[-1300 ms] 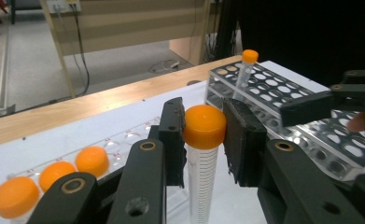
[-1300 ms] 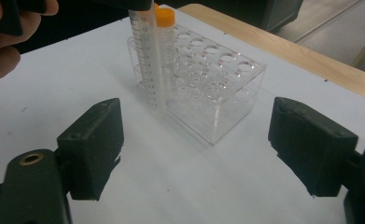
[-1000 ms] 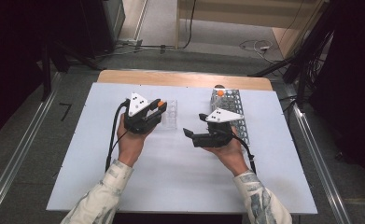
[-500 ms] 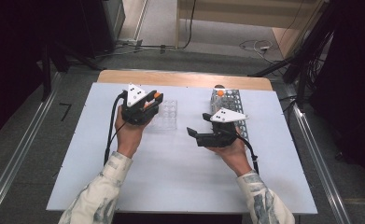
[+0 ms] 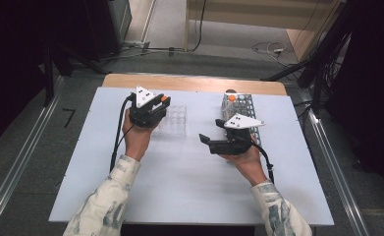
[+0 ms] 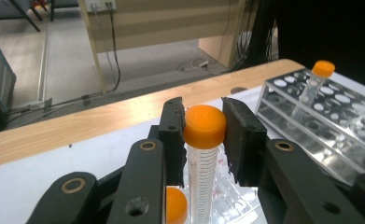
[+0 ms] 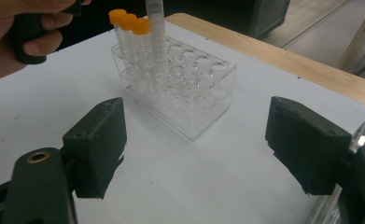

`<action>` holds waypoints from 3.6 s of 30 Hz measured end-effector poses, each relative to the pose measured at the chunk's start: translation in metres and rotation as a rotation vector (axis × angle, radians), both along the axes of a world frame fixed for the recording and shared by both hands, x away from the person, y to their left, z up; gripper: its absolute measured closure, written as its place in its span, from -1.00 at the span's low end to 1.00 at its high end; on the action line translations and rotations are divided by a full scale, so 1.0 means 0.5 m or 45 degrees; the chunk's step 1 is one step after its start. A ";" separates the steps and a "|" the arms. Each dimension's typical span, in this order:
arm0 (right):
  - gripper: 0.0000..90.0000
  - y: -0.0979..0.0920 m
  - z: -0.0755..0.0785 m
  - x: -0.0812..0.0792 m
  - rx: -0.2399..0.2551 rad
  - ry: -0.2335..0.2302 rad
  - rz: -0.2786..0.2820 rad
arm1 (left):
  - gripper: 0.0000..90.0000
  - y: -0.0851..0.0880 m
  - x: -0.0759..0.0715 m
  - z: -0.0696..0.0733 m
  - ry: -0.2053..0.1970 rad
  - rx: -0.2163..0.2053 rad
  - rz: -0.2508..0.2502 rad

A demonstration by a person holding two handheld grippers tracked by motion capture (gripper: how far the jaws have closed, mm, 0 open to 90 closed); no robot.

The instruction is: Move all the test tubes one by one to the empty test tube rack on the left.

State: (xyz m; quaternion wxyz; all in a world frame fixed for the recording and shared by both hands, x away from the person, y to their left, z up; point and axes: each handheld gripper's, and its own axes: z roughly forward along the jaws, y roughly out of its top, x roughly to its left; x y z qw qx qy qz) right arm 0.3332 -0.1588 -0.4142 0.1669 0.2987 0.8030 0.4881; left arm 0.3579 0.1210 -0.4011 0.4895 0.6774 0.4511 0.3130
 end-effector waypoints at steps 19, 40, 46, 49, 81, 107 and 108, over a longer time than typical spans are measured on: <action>-0.57 -0.004 -0.004 0.002 0.002 0.008 -0.006 | 0.26 -0.008 -0.008 -0.040 0.010 0.018 -0.017; -0.56 -0.067 0.013 0.042 0.014 -0.014 -0.164 | -0.59 0.004 -0.102 -0.042 0.020 -0.081 -0.029; -0.54 -0.087 0.007 0.080 -0.005 -0.009 -0.272 | -0.60 0.009 -0.119 -0.058 0.040 -0.069 -0.036; -0.50 -0.094 0.004 0.104 -0.022 0.005 -0.308 | -0.60 0.011 -0.125 -0.063 0.049 -0.065 -0.038; 0.54 -0.070 -0.026 0.271 -0.303 0.189 -0.374 | -0.52 0.018 -0.136 -0.057 0.035 -0.082 -0.063; 0.59 -0.094 0.043 0.230 -0.158 0.046 -0.392 | -0.54 0.011 -0.137 -0.061 0.047 -0.085 -0.067; 0.59 -0.096 0.048 0.226 -0.146 0.043 -0.388 | -0.55 0.010 -0.138 -0.061 0.048 -0.083 -0.066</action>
